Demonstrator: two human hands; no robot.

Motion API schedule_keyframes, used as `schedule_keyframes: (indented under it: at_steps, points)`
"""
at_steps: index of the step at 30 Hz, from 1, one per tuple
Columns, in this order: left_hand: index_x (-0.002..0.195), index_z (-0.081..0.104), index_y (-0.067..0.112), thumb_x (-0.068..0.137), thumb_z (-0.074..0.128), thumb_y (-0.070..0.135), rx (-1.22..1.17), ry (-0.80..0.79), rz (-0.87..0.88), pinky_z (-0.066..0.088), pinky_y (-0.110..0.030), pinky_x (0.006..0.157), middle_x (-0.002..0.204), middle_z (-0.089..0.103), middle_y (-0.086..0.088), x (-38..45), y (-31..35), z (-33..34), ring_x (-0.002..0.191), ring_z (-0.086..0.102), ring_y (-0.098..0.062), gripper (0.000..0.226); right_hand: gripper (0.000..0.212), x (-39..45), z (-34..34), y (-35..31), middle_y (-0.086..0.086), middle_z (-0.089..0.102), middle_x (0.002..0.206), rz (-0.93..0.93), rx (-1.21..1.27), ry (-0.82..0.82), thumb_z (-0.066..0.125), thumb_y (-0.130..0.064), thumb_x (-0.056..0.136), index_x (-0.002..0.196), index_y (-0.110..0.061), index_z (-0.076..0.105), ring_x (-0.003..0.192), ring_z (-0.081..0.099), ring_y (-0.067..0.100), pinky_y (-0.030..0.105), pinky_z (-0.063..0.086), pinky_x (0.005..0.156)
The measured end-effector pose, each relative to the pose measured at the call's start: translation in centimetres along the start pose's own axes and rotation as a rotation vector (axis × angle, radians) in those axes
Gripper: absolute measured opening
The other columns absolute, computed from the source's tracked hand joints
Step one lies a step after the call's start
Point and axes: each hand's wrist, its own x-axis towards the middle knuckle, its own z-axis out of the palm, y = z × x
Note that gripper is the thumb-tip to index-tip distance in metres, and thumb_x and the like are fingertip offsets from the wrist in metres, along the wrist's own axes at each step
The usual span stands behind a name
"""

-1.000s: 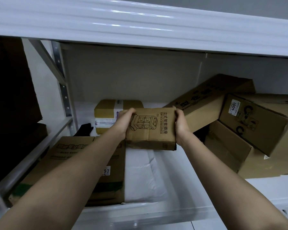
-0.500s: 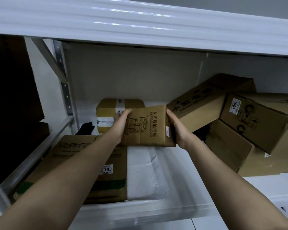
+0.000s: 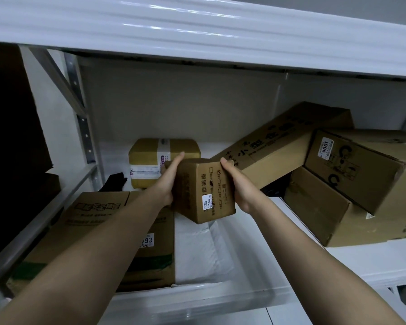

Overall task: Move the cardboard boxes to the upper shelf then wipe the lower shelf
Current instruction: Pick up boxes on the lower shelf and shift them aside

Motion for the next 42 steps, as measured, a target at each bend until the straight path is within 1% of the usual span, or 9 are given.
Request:
schedule_keyframes:
  at_steps: [4, 9, 12, 17, 21, 27, 32, 37, 42]
  points:
    - [0.120, 0.059, 0.017, 0.074, 0.053, 0.073, -0.002, 0.053, 0.002, 0.044, -0.038, 0.068, 0.098, 0.071, -0.011, 0.4, -0.2, -0.1, 0.092, 0.065, -0.029, 0.073, 0.053, -0.2, 0.6, 0.3, 0.003, 0.071, 0.098, 0.014, -0.018, -0.044, 0.046, -0.060, 0.091, 0.112, -0.015, 0.065, 0.090, 0.069, 0.016, 0.027, 0.054, 0.076]
    - [0.098, 0.065, 0.015, 0.081, 0.049, 0.064, 0.004, 0.062, 0.029, 0.045, -0.035, 0.069, 0.071, 0.072, -0.006, 0.7, -0.5, -0.1, 0.080, 0.065, -0.026, 0.054, 0.051, -0.2, 0.8, 0.9, 0.002, 0.073, 0.097, 0.057, 0.019, -0.064, 0.042, -0.066, 0.089, 0.101, -0.023, 0.069, 0.089, 0.070, 0.015, 0.030, 0.053, 0.077]
    - [0.096, 0.065, 0.015, 0.083, 0.048, 0.060, -0.007, 0.037, 0.047, 0.047, -0.034, 0.068, 0.072, 0.071, -0.006, 0.9, -0.8, -0.1, 0.077, 0.066, -0.024, 0.050, 0.054, -0.2, 0.9, 1.0, 0.005, 0.073, 0.100, 0.066, 0.075, -0.084, 0.042, -0.069, 0.087, 0.092, -0.027, 0.074, 0.092, 0.070, 0.018, 0.031, 0.054, 0.077]
    - [0.101, 0.061, 0.015, 0.088, 0.048, 0.054, -0.033, 0.032, 0.045, 0.048, -0.030, 0.063, 0.065, 0.071, -0.004, 1.2, -0.9, -0.2, 0.068, 0.067, -0.021, 0.043, 0.062, -0.1, 1.1, 1.6, 0.010, 0.071, 0.108, 0.032, 0.140, -0.107, 0.042, -0.072, 0.085, 0.115, -0.024, 0.067, 0.101, 0.069, 0.024, 0.034, 0.055, 0.079]
    - [0.116, 0.057, 0.017, 0.092, 0.048, 0.047, -0.035, 0.073, 0.042, 0.050, -0.028, 0.054, 0.073, 0.070, -0.006, 1.4, -0.9, 0.0, 0.062, 0.069, -0.020, 0.039, 0.061, 0.1, 1.4, 2.9, 0.006, 0.072, 0.100, 0.018, 0.163, -0.087, 0.043, -0.063, 0.088, 0.129, -0.019, 0.052, 0.091, 0.070, 0.019, 0.029, 0.056, 0.069]
    - [0.114, 0.057, 0.018, 0.093, 0.049, 0.045, 0.050, 0.114, 0.027, 0.049, -0.029, 0.055, 0.073, 0.073, -0.004, 1.5, -1.2, 0.0, 0.064, 0.070, -0.018, 0.036, 0.053, 0.2, 1.2, 3.9, 0.006, 0.071, 0.100, -0.025, 0.199, -0.118, 0.047, -0.055, 0.085, 0.132, -0.031, 0.048, 0.091, 0.070, 0.018, 0.030, 0.056, 0.069]
    - [0.134, 0.043, 0.029, 0.097, 0.046, 0.038, 0.111, 0.152, 0.094, 0.047, -0.031, 0.061, 0.097, 0.066, -0.005, 1.8, -1.6, -0.2, 0.084, 0.064, -0.021, 0.039, 0.046, 0.6, 1.4, 4.7, 0.009, 0.068, 0.112, -0.048, 0.201, -0.120, 0.042, -0.039, 0.090, 0.136, -0.038, 0.044, 0.098, 0.066, 0.020, 0.036, 0.052, 0.081]
    - [0.136, 0.041, 0.026, 0.099, 0.044, 0.031, 0.119, 0.166, 0.125, 0.048, -0.031, 0.068, 0.096, 0.064, -0.001, 2.3, -2.1, -0.5, 0.087, 0.062, -0.018, 0.038, 0.042, 1.1, 1.8, 5.2, 0.021, 0.060, 0.125, -0.031, 0.196, -0.111, 0.035, -0.026, 0.099, 0.139, -0.034, 0.040, 0.103, 0.062, 0.025, 0.038, 0.050, 0.086]
    - [0.123, 0.051, 0.025, 0.098, 0.045, 0.030, 0.132, 0.182, 0.077, 0.051, -0.037, 0.081, 0.102, 0.067, -0.008, 3.1, -2.1, -1.0, 0.096, 0.064, -0.025, 0.026, 0.050, 2.0, 2.4, 6.1, 0.017, 0.057, 0.131, 0.000, 0.215, -0.047, 0.037, -0.021, 0.099, 0.147, -0.031, 0.029, 0.119, 0.056, 0.033, 0.041, 0.047, 0.097]
